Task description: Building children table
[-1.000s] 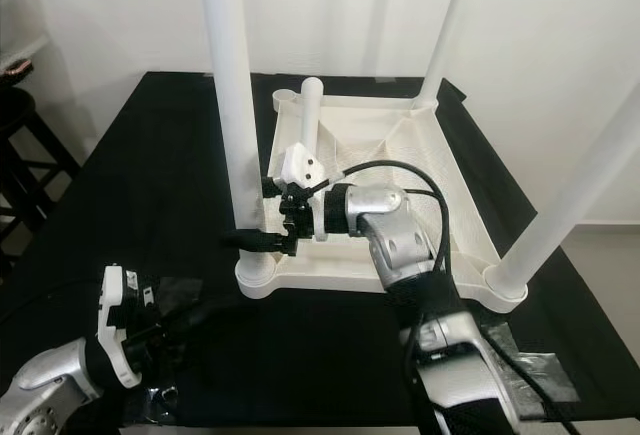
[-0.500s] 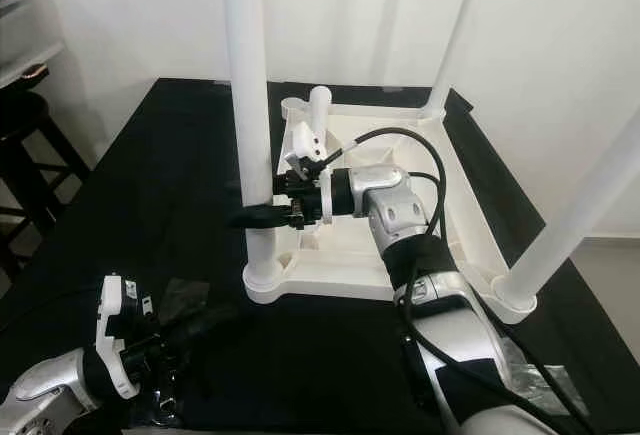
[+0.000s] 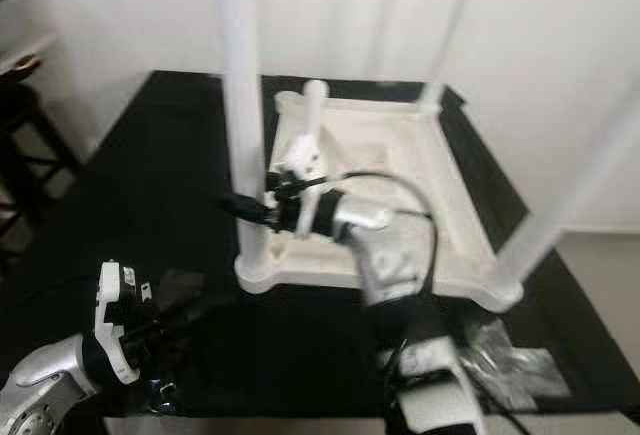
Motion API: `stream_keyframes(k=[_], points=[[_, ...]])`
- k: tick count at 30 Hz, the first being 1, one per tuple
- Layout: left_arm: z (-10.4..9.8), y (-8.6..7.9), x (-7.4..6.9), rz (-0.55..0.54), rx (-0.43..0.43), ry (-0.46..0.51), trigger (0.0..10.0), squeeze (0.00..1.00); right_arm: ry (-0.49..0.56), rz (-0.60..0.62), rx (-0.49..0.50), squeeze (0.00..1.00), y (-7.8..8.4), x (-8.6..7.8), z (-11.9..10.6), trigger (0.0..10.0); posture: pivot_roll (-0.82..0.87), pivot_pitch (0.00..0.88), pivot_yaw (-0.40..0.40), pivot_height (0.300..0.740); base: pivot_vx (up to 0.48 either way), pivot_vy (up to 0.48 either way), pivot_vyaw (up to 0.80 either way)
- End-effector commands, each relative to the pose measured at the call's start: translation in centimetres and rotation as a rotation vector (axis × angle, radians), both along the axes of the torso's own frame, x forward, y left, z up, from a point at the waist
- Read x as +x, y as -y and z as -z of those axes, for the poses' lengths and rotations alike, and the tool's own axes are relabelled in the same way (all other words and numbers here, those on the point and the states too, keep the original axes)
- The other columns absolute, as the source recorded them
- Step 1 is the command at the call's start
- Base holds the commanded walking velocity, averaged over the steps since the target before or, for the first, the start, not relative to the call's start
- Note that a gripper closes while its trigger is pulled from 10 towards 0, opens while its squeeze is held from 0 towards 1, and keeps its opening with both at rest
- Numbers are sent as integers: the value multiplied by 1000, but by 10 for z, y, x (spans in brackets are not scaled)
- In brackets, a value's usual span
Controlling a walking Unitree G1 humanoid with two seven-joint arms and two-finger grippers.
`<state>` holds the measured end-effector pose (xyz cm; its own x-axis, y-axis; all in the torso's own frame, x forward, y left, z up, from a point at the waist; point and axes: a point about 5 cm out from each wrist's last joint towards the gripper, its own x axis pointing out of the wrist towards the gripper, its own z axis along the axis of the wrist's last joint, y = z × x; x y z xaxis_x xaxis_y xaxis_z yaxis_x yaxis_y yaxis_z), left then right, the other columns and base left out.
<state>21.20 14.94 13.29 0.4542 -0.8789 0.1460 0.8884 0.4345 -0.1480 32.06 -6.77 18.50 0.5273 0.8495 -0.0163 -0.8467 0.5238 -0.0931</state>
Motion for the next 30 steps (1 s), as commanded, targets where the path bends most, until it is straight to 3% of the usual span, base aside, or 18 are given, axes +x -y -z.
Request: stream_keyframes(k=[1, 5, 14, 15, 16, 18, 19, 20, 23, 26, 30], points=[[2, -4, 0, 6, 8, -15, 10000, 0, -156, 133, -205, 0, 0, -18, 50, 0, -34, 55, -3, 740, 0, 0, 0], [2, -5, 3, 7, 10, -16, 10000, 0, -136, 195, -237, 0, -2, -25, 50, 0, -27, 51, -6, 740, 0, 0, 0], [4, -5, 6, -2, 14, -11, 10000, 0, -173, 297, -280, 0, 5, -18, 51, 0, -19, 32, -25, 740, 0, 0, 0], [4, -5, 6, -1, 16, -11, 10000, 0, -174, 311, -266, 0, 3, -18, 48, 2706, -18, 29, -24, 740, 0, 0, 0], [5, -5, 6, 1, 17, -10, 10000, 0, -169, 289, -225, 0, 1, -17, 42, 10000, -19, 26, -26, 740, 0, 0, 0], [5, -4, 6, 2, 18, -10, 10000, 0, -164, 269, -195, 0, 0, -16, 38, 10000, -18, 25, -26, 740, 0, 0, 0], [5, -3, 7, 4, 18, -10, 10000, 0, -135, 196, -142, 816, 0, -13, 27, 10000, -18, 22, -26, 740, 0, 0, 0], [5, -3, 7, 5, 18, -10, 10000, 0, -113, 127, -99, 1000, 1, -11, 17, 10000, -18, 19, -27, 740, 0, 0, 0], [6, -2, 7, 7, 16, -10, 10000, 0, -72, 32, -61, 1000, 6, -9, 3, 10000, -16, 18, -28, 740, 0, 0, 0], [6, 0, 7, 7, 14, -9, 10000, 0, 28, -175, -86, 1000, 19, -7, -16, 10000, -7, 17, -38, 740, 0, 0, 0], [6, 0, 7, 7, 12, -9, 10000, 0, 68, -246, -125, 961, 30, 1, -25, 10000, -1, 19, -42, 740, 0, 0, 0]])
